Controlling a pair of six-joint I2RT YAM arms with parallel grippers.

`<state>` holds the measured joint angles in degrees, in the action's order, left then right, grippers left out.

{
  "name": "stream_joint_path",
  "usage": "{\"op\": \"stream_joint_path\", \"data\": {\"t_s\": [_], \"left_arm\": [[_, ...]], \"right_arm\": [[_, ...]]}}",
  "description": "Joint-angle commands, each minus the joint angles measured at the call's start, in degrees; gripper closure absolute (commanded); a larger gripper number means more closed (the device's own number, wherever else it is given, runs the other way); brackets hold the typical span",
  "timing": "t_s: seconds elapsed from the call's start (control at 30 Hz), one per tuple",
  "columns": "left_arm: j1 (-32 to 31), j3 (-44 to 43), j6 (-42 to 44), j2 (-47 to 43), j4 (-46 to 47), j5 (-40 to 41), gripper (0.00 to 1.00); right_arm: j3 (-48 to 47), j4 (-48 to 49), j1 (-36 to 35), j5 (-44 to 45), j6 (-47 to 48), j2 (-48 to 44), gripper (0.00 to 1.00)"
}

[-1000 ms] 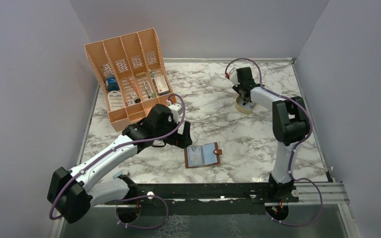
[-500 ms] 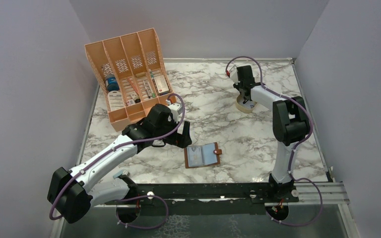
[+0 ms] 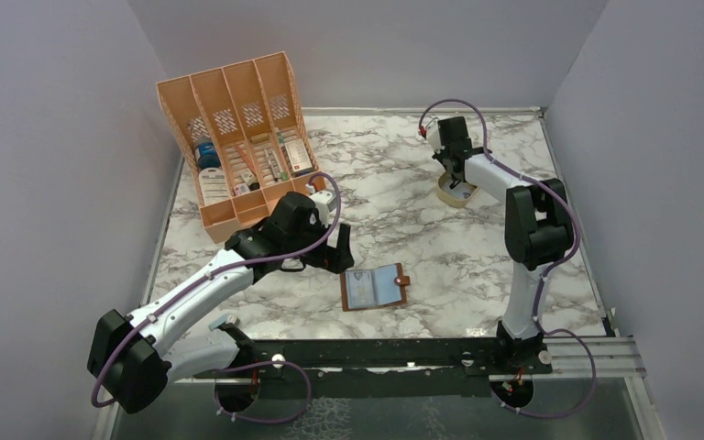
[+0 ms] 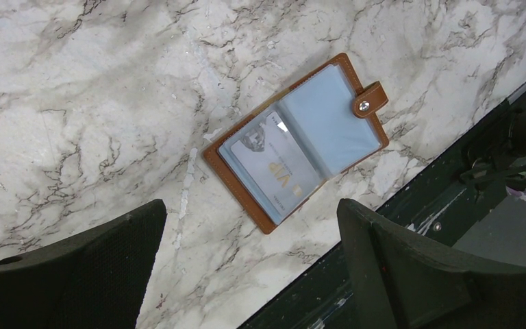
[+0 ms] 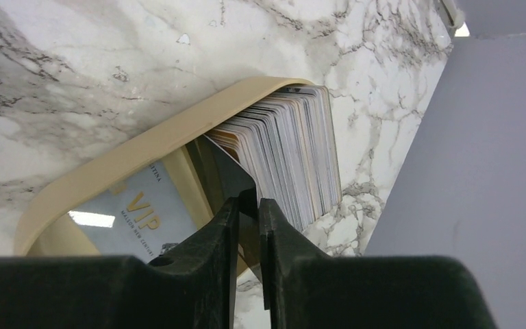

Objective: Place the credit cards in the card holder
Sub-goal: Pick up the credit card from the storage box.

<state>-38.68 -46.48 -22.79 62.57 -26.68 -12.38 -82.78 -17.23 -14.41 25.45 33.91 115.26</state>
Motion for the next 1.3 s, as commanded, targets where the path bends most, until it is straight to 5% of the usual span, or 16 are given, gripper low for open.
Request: {"op": "stream_joint_path", "data": {"t_s": [0.0, 0.27, 0.6, 0.93, 1.27], "left_arm": [[0.89, -1.26, -0.37, -1.30, -0.30, 1.31, 0.01], [1.32, -0.99, -2.01, -1.62, -0.24, 2.24, 0.01], [1.32, 0.29, -9.20, -2.77, 2.39, 1.73, 0.05], [1.32, 1.04, -19.55, -3.01, 10.09, -6.33, 0.11], [1.28, 3.38, -29.31, -3.60, 25.96, -10.84, 0.24]], "right_arm": [[-0.55, -2.94, 0.62, -1.95, -2.67, -3.09, 0.87], [-0.60, -10.78, 0.09, -8.18, -10.33, -7.36, 0.99], [1.67, -14.08, 0.04, -24.23, -24.76, -19.78, 0.99], [14.93, -4.49, -1.13, -56.00, -45.62, -34.91, 0.99], [35.98, 17.86, -3.38, -80.99, -71.06, -49.72, 0.99]]}}
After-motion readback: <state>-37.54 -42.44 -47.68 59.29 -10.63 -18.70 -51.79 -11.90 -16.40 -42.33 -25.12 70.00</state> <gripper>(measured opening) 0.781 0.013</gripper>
